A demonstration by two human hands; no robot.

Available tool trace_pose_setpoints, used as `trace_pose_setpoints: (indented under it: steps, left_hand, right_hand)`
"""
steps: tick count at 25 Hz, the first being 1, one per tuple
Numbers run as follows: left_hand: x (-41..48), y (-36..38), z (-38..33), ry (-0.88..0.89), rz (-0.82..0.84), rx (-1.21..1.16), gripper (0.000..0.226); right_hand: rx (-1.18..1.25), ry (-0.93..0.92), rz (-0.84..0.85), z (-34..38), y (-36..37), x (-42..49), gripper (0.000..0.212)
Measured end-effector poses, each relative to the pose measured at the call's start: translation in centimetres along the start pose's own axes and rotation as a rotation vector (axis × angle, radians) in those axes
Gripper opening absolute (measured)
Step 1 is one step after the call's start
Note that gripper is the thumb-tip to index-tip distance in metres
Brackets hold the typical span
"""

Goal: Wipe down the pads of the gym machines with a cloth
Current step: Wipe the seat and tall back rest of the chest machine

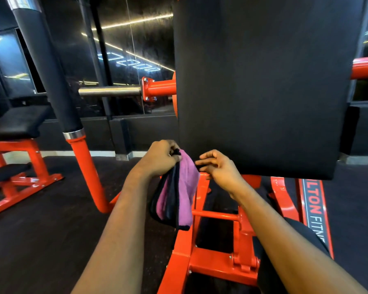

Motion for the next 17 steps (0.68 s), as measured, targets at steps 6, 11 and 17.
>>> trace_pose_setpoints:
  steps: [6, 11, 17]
  left_hand:
    - [-1.3, -4.9, 2.2, -0.037, -0.280, -0.305, 0.028]
    - [-2.5, -6.4, 4.8, -0.210, -0.100, -0.204, 0.030]
    - [-1.8, -1.4, 6.5, -0.249, -0.110, -0.010, 0.056]
  right_hand:
    - [-0.471, -0.072, 0.202, 1.4, 1.2, 1.9, 0.059]
    - [-0.773, -0.400, 0.274, 9.8, 4.6, 4.9, 0.028]
    - [-0.768, -0.652, 0.314, 15.3, 8.7, 7.0, 0.026]
Point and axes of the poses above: each hand's wrist, its own x-axis towards the middle knuckle, its own y-axis out of the palm, z = x × y, the point moved 9 cm from there along x, towards the middle knuckle, and after that the axes turned 7 degrees about -x, right-handed, at the moved point
